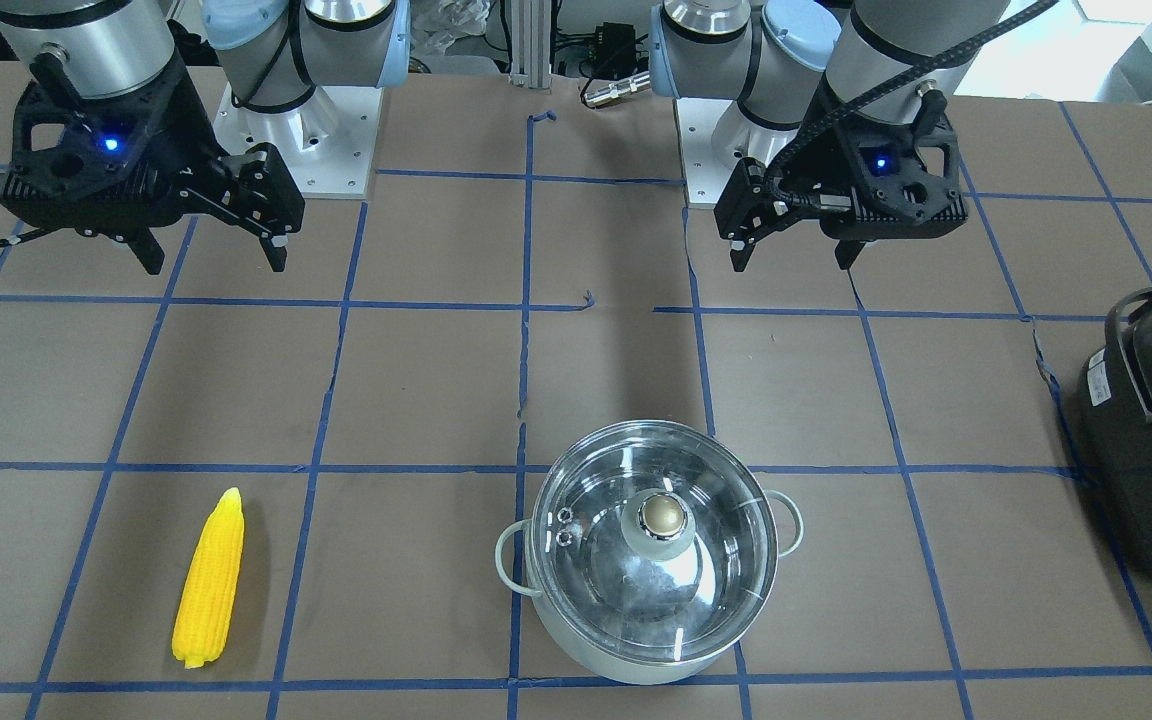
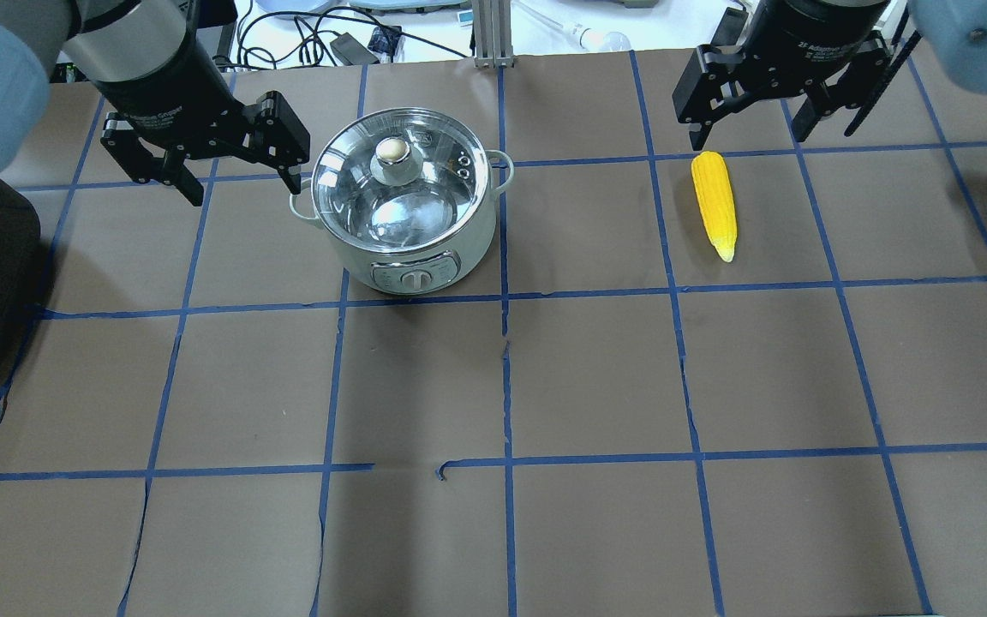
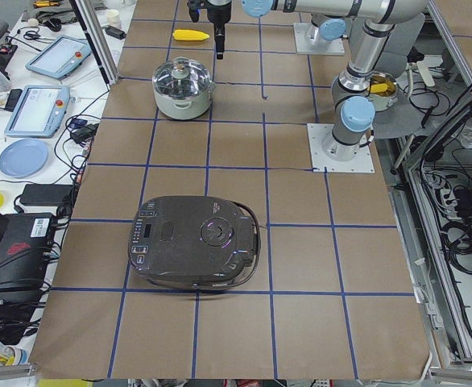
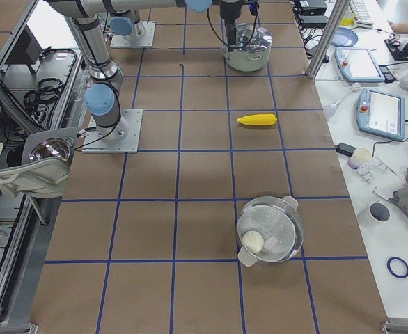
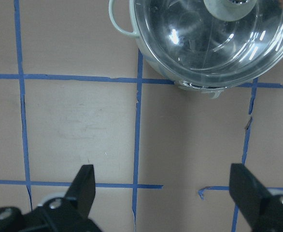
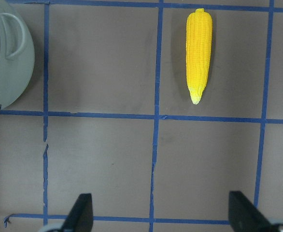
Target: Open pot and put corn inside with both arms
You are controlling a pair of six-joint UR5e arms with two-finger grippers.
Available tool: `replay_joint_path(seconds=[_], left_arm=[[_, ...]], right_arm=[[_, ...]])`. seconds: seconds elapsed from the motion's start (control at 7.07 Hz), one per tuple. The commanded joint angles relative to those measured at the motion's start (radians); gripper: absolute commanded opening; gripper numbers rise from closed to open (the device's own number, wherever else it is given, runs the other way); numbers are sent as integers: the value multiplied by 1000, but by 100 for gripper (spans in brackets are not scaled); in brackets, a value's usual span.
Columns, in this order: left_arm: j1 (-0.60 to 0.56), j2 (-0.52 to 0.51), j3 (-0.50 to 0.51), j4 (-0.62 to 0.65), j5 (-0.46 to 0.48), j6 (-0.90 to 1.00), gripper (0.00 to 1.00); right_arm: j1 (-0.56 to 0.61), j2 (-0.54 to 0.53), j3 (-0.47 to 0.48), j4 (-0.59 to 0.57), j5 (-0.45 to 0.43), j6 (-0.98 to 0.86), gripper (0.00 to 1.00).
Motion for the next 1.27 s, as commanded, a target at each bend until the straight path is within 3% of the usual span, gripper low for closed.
replay_joint_path(seconds=[0.0,1.13], left_arm=[[-2,4,4,-6,-4,10,100],[4,4,-2,26,-4,5,100]], right_arm=[[2,1,2,-4,0,1,100],[-6,4,10,-4,1,-1,100]])
